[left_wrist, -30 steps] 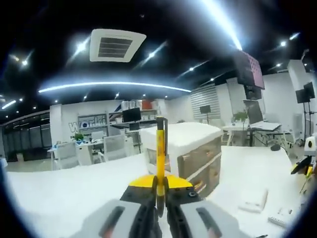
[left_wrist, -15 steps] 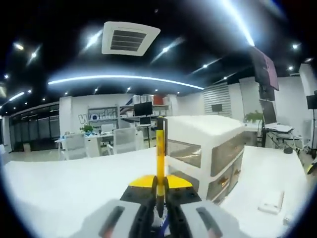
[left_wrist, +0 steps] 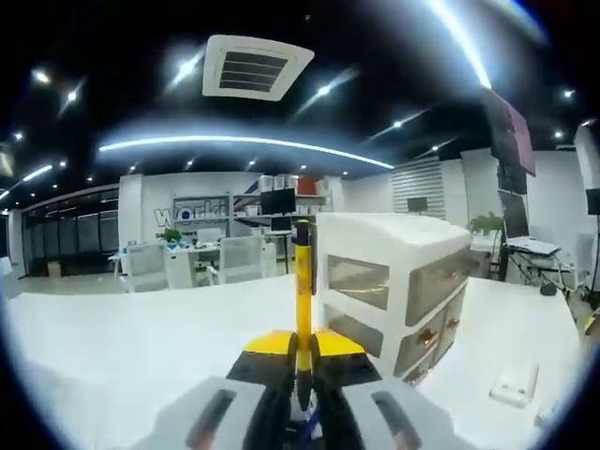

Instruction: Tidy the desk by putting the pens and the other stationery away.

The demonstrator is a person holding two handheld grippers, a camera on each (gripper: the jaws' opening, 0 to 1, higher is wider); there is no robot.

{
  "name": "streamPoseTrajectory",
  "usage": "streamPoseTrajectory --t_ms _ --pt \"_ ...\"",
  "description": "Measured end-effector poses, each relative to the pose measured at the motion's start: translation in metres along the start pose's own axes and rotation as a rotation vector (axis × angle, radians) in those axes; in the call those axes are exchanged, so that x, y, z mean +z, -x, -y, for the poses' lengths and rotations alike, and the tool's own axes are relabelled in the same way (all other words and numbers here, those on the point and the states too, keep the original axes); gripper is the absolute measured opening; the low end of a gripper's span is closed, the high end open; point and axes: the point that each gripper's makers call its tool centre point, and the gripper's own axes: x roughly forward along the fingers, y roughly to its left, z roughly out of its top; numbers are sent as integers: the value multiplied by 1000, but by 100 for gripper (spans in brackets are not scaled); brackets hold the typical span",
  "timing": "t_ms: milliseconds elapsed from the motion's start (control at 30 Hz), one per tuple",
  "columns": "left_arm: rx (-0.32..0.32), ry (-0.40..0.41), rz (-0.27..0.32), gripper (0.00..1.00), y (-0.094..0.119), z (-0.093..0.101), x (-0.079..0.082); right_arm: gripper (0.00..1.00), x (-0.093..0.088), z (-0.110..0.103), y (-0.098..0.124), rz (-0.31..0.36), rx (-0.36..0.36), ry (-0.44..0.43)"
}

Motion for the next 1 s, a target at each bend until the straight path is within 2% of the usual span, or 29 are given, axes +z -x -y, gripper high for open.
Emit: streamPoseTrajectory --t_ms 100,267,467,700,900,1000 --pt "4 6 -1 8 1 -3 -3 45 1 -1 0 -1 2 3" --pt "26 6 -29 26 3 -8 -10 45 1 -3 -1 -2 7 4" --pt "21 1 -24 33 9 -9 -8 45 1 -6 -2 0 14 4" --pt "-21 -54 -15 42 27 8 -7 45 1 -7 -4 3 21 0" --pt "-70 -59 1 48 45 26 -5 45 0 -9 -7 0 32 -1" --pt "-105 -31 9 50 58 41 -5 46 -1 -10 -8 -1 37 -2"
